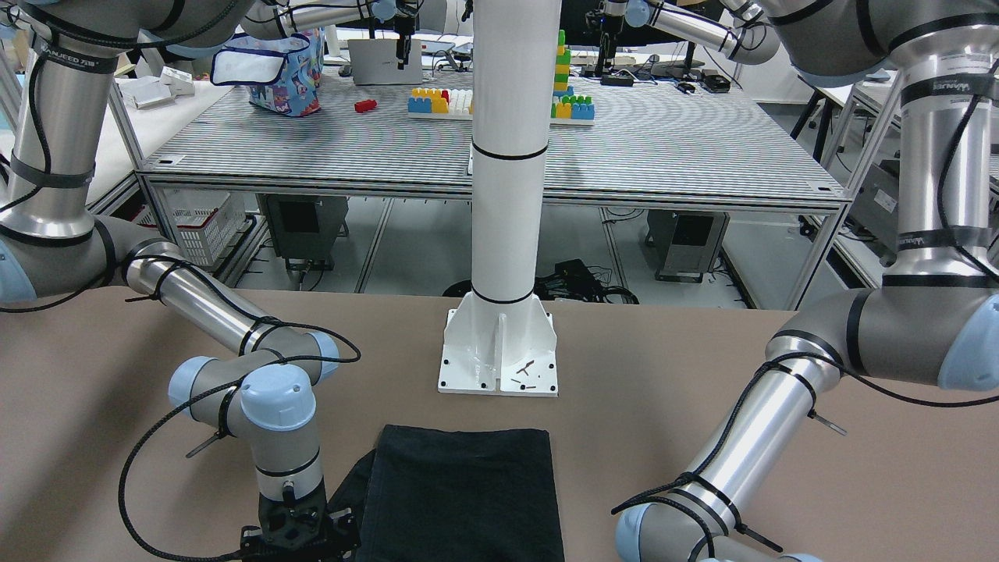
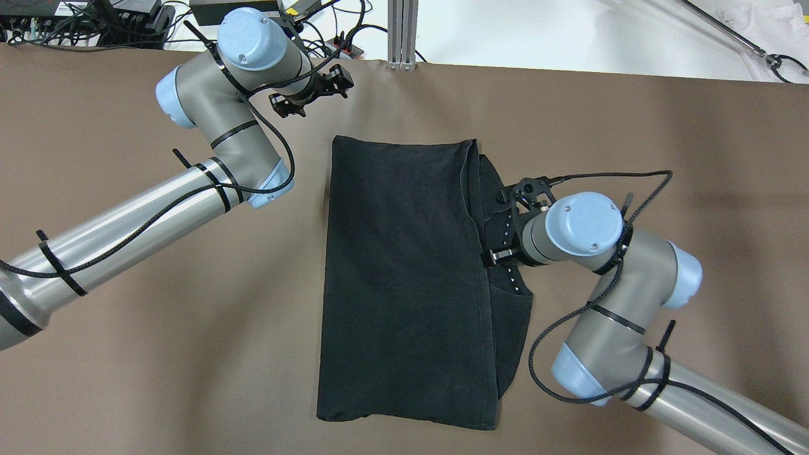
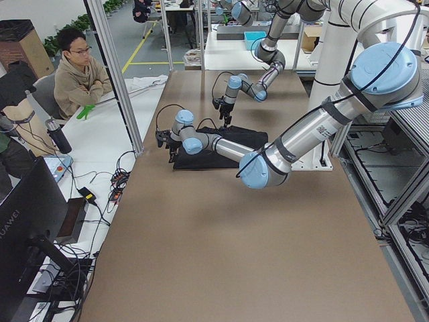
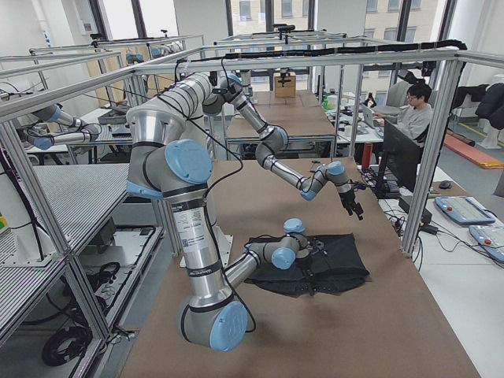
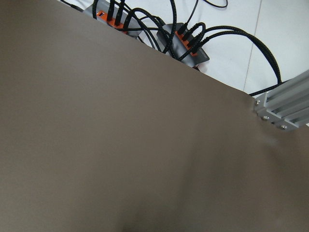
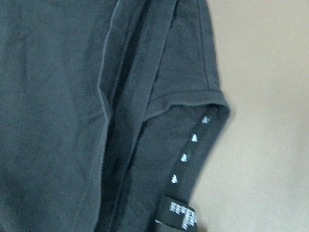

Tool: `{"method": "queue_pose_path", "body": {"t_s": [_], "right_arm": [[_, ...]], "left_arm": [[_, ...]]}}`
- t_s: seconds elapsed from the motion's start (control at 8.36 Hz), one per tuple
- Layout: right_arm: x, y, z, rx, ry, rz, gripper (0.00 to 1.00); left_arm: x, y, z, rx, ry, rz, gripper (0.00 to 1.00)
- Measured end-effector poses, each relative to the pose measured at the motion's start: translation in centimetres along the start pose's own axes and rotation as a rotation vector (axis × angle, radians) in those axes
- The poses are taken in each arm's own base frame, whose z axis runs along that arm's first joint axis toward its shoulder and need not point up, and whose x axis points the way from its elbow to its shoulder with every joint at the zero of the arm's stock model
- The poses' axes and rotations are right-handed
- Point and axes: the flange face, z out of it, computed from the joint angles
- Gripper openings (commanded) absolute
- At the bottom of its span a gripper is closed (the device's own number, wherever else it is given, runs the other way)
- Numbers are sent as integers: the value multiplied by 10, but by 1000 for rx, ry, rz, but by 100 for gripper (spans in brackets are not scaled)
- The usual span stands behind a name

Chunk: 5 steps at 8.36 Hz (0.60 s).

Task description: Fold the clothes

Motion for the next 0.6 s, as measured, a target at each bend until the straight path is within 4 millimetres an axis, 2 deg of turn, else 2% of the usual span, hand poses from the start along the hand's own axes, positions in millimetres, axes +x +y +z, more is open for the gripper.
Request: {"method": "queue_pose_path", "body": {"t_s": [0.12, 0.36, 0.48, 0.6], "right_arm": [[-18, -26, 3, -3, -3, 18, 95], [-48, -65, 22, -7, 12, 61, 95], [-52, -79, 33, 13, 40, 71, 95], [-47, -87, 42, 37, 60, 75, 95]], "left_arm": [[0, 0, 0, 0, 1, 0, 100], [-2, 0, 1, -2, 0, -1, 100], [-6, 0, 2, -3, -3, -2, 100], [-12, 1, 4, -5, -6, -2, 100]]}}
